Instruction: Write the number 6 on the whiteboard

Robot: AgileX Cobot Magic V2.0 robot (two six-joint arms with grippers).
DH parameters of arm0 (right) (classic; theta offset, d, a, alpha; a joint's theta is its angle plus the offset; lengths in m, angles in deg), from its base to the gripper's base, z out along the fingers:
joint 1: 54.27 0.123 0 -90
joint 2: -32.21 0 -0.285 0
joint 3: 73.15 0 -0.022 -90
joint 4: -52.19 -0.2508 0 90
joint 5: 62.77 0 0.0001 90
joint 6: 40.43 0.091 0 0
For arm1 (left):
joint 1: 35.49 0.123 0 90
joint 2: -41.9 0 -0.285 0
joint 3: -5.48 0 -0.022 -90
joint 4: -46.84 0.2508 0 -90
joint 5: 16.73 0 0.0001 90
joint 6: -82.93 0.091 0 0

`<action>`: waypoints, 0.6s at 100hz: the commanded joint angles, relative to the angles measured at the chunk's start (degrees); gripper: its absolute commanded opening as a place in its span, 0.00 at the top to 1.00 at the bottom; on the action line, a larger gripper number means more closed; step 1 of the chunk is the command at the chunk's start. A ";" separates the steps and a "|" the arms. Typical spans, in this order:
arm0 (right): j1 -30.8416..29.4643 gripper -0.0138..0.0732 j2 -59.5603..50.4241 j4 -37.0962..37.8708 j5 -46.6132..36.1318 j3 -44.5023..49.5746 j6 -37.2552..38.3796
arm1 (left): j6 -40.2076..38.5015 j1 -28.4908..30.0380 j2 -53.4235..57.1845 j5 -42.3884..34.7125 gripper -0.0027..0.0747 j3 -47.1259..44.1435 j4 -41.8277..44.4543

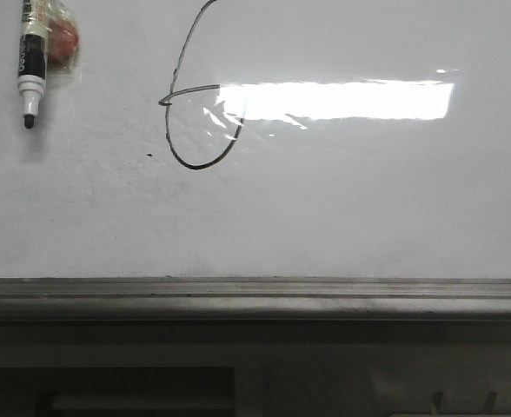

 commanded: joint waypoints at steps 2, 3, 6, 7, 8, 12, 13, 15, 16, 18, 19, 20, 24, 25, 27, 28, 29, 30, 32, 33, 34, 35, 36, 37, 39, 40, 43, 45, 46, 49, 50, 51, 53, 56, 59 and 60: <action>-0.32 0.92 -0.94 1.07 -4.21 1.29 0.16 | -0.58 -0.26 1.78 -3.78 0.99 -2.72 -0.60; -0.32 0.92 -0.94 1.07 -4.21 1.29 0.16 | -0.58 -0.26 1.78 -3.78 0.99 -2.72 -0.60; -0.32 0.92 -0.94 1.07 -4.21 1.29 0.16 | -0.58 -0.26 1.78 -3.78 0.99 -2.72 -0.60; -0.32 0.92 -0.94 1.07 -4.21 1.29 0.16 | -0.58 -0.26 1.78 -3.78 0.99 -2.72 -0.60; -0.32 0.92 -0.94 1.07 -4.21 1.29 0.16 | -0.58 -0.26 1.78 -3.78 0.99 -2.72 -0.60; -0.32 0.92 -0.94 1.07 -4.21 1.29 0.16 | -0.58 -0.26 1.78 -3.78 0.99 -2.72 -0.60; -0.32 0.92 -0.94 1.07 -4.21 1.29 0.16 | -0.58 -0.26 1.78 -3.78 0.99 -2.72 -0.60; -0.32 0.92 -0.94 1.07 -4.37 1.29 0.16 | -0.58 -0.26 1.78 -3.78 0.99 -2.72 -0.60; -0.32 0.92 -0.94 1.07 -4.45 1.29 0.16 | -0.58 -0.26 1.78 -3.78 0.99 -2.72 -0.60; -0.32 0.92 -0.94 1.07 -4.58 1.29 0.16 | -0.58 -0.26 1.78 -3.78 0.99 -2.72 -0.60; -0.32 0.92 -0.94 1.07 -4.57 1.29 0.16 | -0.58 -0.26 1.78 -3.78 0.99 -2.72 -0.60; -0.32 0.92 -0.94 1.07 -4.57 1.29 0.16 | -0.58 -0.26 1.78 -3.78 0.99 -2.72 -0.60; -0.32 0.92 -0.94 1.07 -4.57 1.29 0.16 | -0.58 -0.26 1.78 -3.78 0.99 -2.72 -0.60; -0.32 0.92 -0.94 1.07 -4.57 1.29 0.16 | -0.58 -0.26 1.78 -3.78 0.99 -2.72 -0.60; -0.32 0.92 -0.94 1.07 -4.57 1.29 0.16 | -0.58 -0.26 1.78 -3.78 0.99 -2.72 -0.60; -0.32 0.92 -0.94 1.07 -4.57 1.29 0.16 | -0.58 -0.26 1.78 -3.78 0.99 -2.72 -0.60; -0.32 0.92 -0.94 1.07 -4.57 1.29 0.16 | -0.58 -0.26 1.78 -3.78 0.99 -2.72 -0.60; -0.32 0.92 -0.94 1.07 -4.57 1.29 0.16 | -0.58 -0.26 1.78 -3.78 0.99 -2.72 -0.60; -0.32 0.92 -0.94 1.07 -4.57 1.29 0.16 | -0.58 -0.26 1.78 -3.78 0.99 -2.72 -0.60; -0.32 0.92 -0.94 1.07 -4.57 1.29 0.16 | -0.58 -0.26 1.78 -3.78 0.99 -2.72 -0.60; -0.32 0.92 -0.94 1.07 -4.57 1.29 0.16 | -0.58 -0.26 1.78 -3.78 0.99 -2.72 -0.60; -0.32 0.92 -0.94 1.07 -4.57 1.29 0.16 | -0.58 -0.26 1.78 -3.78 0.99 -2.72 -0.60; -0.32 0.92 -0.94 1.07 -4.57 1.29 0.16 | -0.58 -0.26 1.78 -3.78 0.99 -2.72 -0.60; -0.32 0.92 -0.94 1.07 -4.57 1.29 0.16 | -0.58 -0.26 1.78 -3.78 0.99 -2.72 -0.60; -0.32 0.92 -0.94 1.07 -4.57 1.29 0.16 | -0.58 -0.26 1.78 -3.78 0.99 -2.72 -0.60; -0.32 0.92 -0.94 1.07 -4.57 1.29 0.16 | -0.58 -0.26 1.78 -3.78 0.99 -2.72 -0.60; -0.32 0.92 -0.94 1.07 -4.57 1.29 0.16 | -0.58 -0.26 1.78 -3.78 0.99 -2.72 -0.60; -0.32 0.92 -0.94 1.07 -4.57 1.29 0.16 | -0.58 -0.26 1.78 -3.78 0.99 -2.72 -0.60; -0.32 0.92 -0.94 1.07 -4.57 1.29 0.16 | -0.58 -0.26 1.78 -3.78 0.99 -2.72 -0.60; -0.32 0.92 -0.94 1.07 -4.57 1.29 0.16 | -0.58 -0.26 1.78 -3.78 0.99 -2.72 -0.60; -0.32 0.92 -0.94 1.07 -4.57 1.29 0.16 | -0.58 -0.26 1.78 -3.78 0.99 -2.72 -0.60; -0.32 0.92 -0.94 1.07 -4.57 1.29 0.16 | -0.58 -0.26 1.78 -3.78 0.99 -2.72 -0.60; -0.32 0.92 -0.94 1.07 -4.57 1.29 0.16 | -0.58 -0.26 1.78 -3.78 0.99 -2.72 -0.60; -0.32 0.92 -0.94 1.07 -4.57 1.29 0.16 | -0.58 -0.26 1.78 -3.78 0.99 -2.72 -0.60; -0.32 0.92 -0.94 1.07 -4.57 1.29 0.16 | -0.58 -0.26 1.78 -3.78 0.99 -2.72 -0.60; -0.32 0.92 -0.94 1.07 -4.57 1.29 0.16 | -0.58 -0.26 1.78 -3.78 0.99 -2.72 -0.60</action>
